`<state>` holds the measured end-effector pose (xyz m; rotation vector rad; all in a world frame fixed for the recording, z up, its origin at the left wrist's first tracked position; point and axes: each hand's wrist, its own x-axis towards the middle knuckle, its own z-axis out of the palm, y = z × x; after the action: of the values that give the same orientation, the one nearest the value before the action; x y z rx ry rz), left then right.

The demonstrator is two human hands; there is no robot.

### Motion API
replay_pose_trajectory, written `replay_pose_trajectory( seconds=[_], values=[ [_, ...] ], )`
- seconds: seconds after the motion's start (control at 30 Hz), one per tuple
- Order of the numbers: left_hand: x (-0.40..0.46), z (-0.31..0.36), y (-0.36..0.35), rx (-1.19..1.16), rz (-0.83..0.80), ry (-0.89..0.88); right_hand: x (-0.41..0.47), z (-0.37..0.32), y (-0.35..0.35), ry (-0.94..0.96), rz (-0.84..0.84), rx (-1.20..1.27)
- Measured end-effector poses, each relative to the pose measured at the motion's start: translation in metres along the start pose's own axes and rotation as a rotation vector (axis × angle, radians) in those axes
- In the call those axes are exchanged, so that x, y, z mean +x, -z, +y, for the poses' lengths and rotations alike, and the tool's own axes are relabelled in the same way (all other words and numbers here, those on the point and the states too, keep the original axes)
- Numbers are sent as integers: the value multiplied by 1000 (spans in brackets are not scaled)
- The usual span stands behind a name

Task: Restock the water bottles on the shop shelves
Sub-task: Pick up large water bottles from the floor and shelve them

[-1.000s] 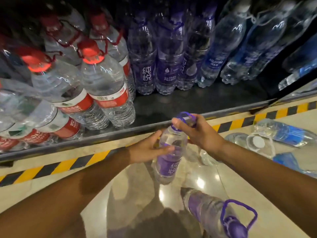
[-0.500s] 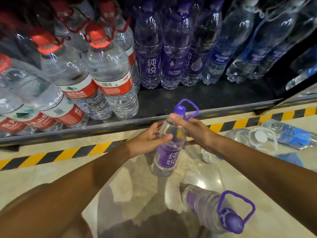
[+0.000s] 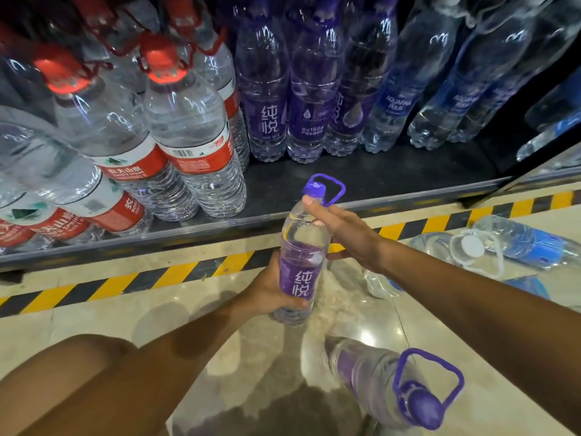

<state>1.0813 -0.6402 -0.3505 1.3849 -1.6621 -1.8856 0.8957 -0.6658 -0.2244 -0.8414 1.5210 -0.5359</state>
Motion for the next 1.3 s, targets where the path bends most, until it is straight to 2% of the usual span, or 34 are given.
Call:
replay_pose_trajectory(
  seconds=[0.23,0.67,0.87,1.07,1.17,1.3],
  values=[
    [6,-11,2,-30,72,22,9,8,0,24,-37,12],
    [3,6,-1,0,139,121,16,29,-2,101,264,-83],
    [-10,55,18,-59,137,-34,-4,-19,22,287,446,-206],
    [-2,119,34,-128,240,-252,-20,-86,42,569,573,-204],
    [12,142,45,-145,275,-318,-26,-106,44,670,565,-146],
    [30,157,62,-75,331,-415,-28,-112,43,814,472,-75]
  ],
)
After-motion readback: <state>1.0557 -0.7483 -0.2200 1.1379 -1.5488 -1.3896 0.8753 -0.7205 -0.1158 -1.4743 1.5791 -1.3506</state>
